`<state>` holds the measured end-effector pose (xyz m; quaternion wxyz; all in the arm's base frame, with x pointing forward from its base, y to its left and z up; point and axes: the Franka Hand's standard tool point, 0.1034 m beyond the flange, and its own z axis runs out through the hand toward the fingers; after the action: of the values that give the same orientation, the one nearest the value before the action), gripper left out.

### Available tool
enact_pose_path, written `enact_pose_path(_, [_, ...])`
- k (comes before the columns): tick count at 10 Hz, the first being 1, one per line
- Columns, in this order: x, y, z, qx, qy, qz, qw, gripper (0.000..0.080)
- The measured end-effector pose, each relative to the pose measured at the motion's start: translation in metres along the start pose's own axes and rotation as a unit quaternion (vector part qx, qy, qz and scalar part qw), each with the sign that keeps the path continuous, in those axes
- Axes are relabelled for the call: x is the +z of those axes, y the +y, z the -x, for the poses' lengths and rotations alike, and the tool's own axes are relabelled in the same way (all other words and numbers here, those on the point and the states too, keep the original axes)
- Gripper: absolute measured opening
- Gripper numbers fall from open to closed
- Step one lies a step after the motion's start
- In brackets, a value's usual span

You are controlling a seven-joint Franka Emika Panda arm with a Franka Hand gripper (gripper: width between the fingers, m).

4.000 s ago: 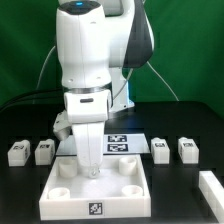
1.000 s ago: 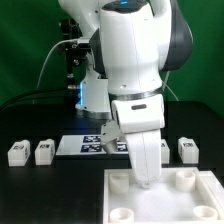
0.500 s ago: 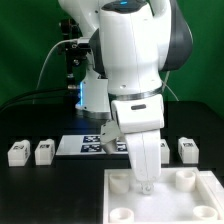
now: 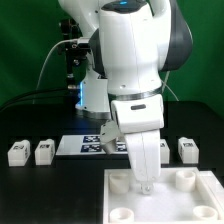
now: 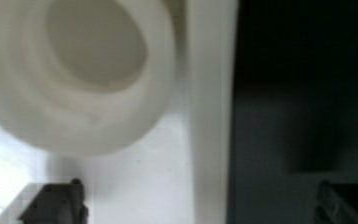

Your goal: Assemble one leg

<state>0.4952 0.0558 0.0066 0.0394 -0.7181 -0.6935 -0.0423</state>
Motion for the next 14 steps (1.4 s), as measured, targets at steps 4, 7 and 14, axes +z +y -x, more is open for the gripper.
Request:
enact_pose_path(4, [-0.03, -0.003, -0.019, 0.142, -0.007, 0.008, 0.99, 0.0649])
enact_pose_path(7, [-0.034, -0.028, -0.059, 0.37, 0.001, 0.005, 0.929, 0.0649])
enact_pose_path(14, [-0.029, -0.048, -0.094, 0.666, 0.007, -0.015, 0.746, 0.0649])
